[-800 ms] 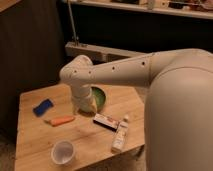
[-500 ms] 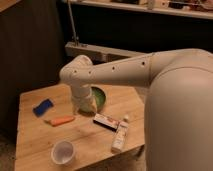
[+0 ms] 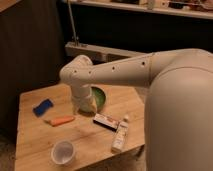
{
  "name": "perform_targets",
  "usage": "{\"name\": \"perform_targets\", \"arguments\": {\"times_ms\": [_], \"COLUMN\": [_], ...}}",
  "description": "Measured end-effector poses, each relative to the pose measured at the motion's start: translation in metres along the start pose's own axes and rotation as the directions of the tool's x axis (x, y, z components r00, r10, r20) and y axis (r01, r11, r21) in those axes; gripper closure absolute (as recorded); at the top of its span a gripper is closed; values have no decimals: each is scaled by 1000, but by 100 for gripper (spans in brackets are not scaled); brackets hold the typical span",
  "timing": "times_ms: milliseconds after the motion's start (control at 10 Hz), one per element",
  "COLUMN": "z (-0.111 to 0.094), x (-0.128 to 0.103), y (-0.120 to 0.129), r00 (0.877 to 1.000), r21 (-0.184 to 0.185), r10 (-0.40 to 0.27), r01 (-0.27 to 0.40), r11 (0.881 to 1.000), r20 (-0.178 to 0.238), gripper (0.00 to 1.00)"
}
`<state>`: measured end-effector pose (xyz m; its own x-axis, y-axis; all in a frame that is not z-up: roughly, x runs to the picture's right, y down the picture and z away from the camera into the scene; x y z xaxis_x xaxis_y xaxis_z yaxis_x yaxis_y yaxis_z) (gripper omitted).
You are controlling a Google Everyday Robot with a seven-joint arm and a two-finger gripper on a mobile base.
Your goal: Stand the bottle upright
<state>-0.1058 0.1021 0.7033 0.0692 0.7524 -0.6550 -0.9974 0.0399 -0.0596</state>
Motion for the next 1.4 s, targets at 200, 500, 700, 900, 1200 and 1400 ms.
{"name": "perform_targets", "arguments": {"times_ms": [200,500,700,900,1200,1400], "z": [0,0,0,0,-1,0], "x": [0,0,0,0,0,-14], "y": [0,0,0,0,-4,-27], "r00": [1000,1000,1000,1000,1000,999], "r21": [0,0,0,0,-3,-18], "r10": [0,0,0,0,4,37], "r01": [0,0,0,0,-4,-37], "r11": [1000,1000,1000,1000,1000,999], "r20": [0,0,0,0,3,24], "gripper": [35,35,35,35,35,35]}}
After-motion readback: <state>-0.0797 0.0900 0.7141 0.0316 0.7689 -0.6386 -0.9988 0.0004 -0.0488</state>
